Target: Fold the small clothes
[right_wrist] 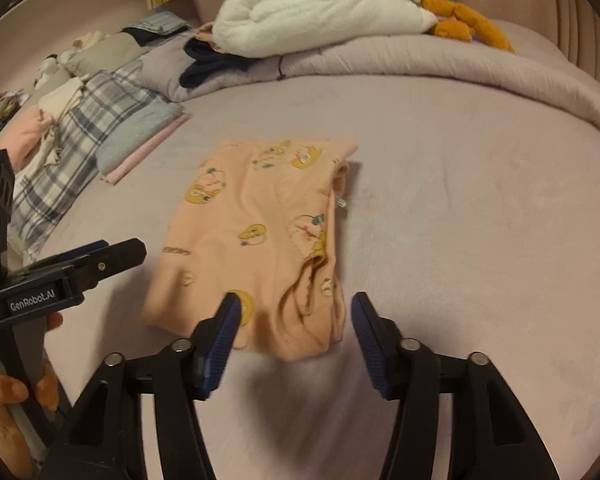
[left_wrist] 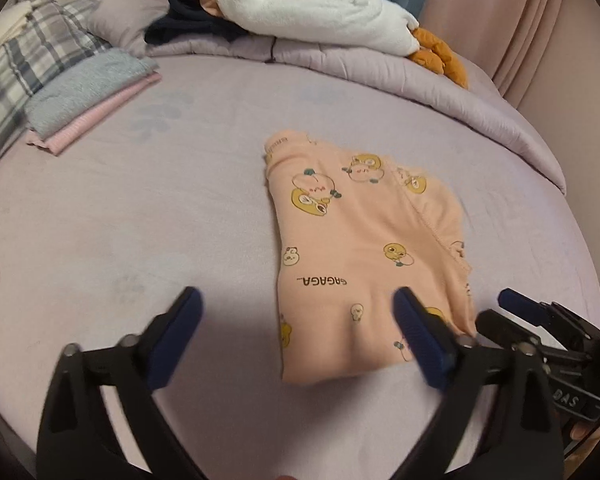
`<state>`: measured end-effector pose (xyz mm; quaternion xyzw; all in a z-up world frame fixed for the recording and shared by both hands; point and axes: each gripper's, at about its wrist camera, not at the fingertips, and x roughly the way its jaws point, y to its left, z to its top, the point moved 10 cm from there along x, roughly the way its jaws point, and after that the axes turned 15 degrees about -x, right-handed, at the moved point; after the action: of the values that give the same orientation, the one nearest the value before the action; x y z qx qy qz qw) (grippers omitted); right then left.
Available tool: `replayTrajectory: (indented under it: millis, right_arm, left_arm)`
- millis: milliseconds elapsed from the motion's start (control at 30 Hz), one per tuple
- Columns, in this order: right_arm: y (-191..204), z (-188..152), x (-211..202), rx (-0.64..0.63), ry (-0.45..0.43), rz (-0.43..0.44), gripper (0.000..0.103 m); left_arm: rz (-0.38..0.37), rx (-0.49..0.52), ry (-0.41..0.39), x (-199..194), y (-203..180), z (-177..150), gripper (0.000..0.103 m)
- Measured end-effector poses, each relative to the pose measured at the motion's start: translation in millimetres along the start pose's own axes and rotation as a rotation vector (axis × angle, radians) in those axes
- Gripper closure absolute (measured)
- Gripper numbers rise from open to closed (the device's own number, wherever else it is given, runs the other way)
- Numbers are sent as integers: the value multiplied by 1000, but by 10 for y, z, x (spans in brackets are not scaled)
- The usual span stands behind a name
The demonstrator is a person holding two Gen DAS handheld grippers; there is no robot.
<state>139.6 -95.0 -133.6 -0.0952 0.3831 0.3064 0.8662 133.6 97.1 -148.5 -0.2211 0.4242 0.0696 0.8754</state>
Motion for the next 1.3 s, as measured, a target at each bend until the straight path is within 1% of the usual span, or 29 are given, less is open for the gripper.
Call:
replayTrajectory:
  millis: [33,100,167,333,400,533,600,700,800,900,1100,1300]
  right_arm:
    - [20,12,-31,-5,-7,-1,40]
    - [67,43,-125,-17,-26,-4,34]
    - [120,69,-209,-27,-42,-4,31]
    - [241,116,-405,-69,-68,0,23]
    - [283,113,-464,-84,-74,2,15]
    - [364,141,-562,-102,-88,4,7]
    - [385,150,-599,-106,-89,-5,1]
    - [412,156,-631,-114,-87,-21,1]
    - [374,136,-607,-106,-70,-60,1]
    - [381,109,-621,-89,-55,-60,1]
    - [412,107,-772,-103,-76,-74,1]
    - [431,103,-777,-104,-78,-71,1]
  left_arm:
    - [5,2,-16,-73,-4,8,1]
    - [10,5,-24,-173,-15,-11,1]
    - [7,0,-30,-283,-24,-28,1]
    - [32,7,-66,-558,-38,-36,1]
    - [40,11,-68,-635,-51,-40,1]
    - [49,12,-66,-774,-81,-97,1]
    - [60,18,-67,-823,-81,-124,1]
    - [78,21,-66,-872,-81,-191,1]
    - [90,18,-65,-902,-55,-249,1]
    - [98,14,-58,-931,-34,-289,1]
    - [105,10,-71,-1011,-20,-322,1]
    - [107,11,-68,-1010,-34,-338,1]
